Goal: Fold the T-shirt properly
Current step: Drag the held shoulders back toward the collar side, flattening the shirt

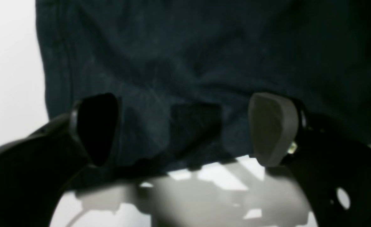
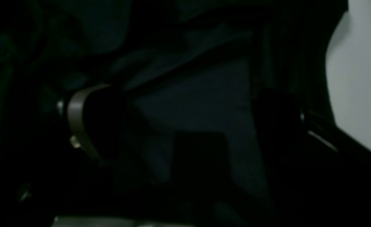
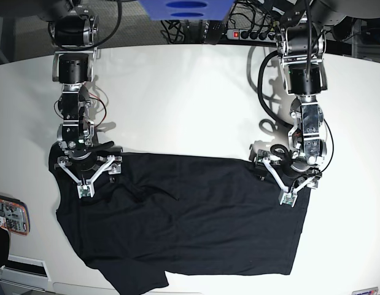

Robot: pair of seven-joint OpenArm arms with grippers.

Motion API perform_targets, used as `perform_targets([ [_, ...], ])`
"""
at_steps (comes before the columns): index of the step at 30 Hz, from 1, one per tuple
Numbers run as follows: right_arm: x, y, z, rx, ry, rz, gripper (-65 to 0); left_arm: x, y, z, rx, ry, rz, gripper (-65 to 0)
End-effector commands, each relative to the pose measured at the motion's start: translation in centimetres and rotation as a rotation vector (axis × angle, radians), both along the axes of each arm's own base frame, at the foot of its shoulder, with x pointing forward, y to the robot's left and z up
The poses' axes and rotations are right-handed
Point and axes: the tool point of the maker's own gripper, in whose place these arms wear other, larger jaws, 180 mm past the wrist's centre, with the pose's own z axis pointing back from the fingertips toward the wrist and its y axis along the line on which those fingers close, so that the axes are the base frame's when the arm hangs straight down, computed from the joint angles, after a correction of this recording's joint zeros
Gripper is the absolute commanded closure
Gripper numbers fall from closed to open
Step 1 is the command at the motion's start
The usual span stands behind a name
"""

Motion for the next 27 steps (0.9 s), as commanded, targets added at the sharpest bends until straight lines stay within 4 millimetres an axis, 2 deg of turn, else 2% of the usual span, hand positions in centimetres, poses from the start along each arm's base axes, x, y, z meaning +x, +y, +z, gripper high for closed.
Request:
perform_targets([
  [1,0.3,-0.7,0.3,-0.027,0.014,-0.004,-65.0,0.6,0.3,0.7,0.011,-0.014,0.000,-65.0],
  [4,0.1,-0.7,0.2,-0.029,0.014,-0.003,-65.0,-0.1,0.3,0.0,0.011,0.001,0.000,-65.0],
  [8,0.3,-0.5,1.2,-0.034,-0.017,0.004,-65.0,-1.2,0.3,-0.9,0.012,0.029,0.001,-65.0],
  [10,-1.3,-0.5,0.1,-0.035,0.012,0.007,-65.0,-2.4,0.3,-1.6,0.014,0.041,-0.001,-65.0],
  [12,-2.8,-0.6,-0.4,-0.039,0.022,0.006,-65.0,-3.8,0.3,-1.4,0.028,0.027,-0.008,-65.0],
  [16,-3.8,-2.2,1.0,-0.047,-0.018,-0.039,-65.0,-6.4,-0.2,-0.1,0.048,-0.014,-0.027,-65.0],
  [20,-5.3,-2.2,0.8,-0.053,-0.013,-0.037,-65.0,-8.0,-0.5,0.0,0.040,-0.016,-0.031,-65.0],
  [23,-6.9,-2.2,0.2,-0.058,0.007,-0.034,-65.0,-9.6,0.6,0.2,-0.010,-0.021,0.029,-65.0],
  [27,-9.4,-2.1,-1.1,-0.062,0.053,-0.027,-65.0,-12.6,1.2,-0.3,-0.062,0.006,0.073,-65.0],
])
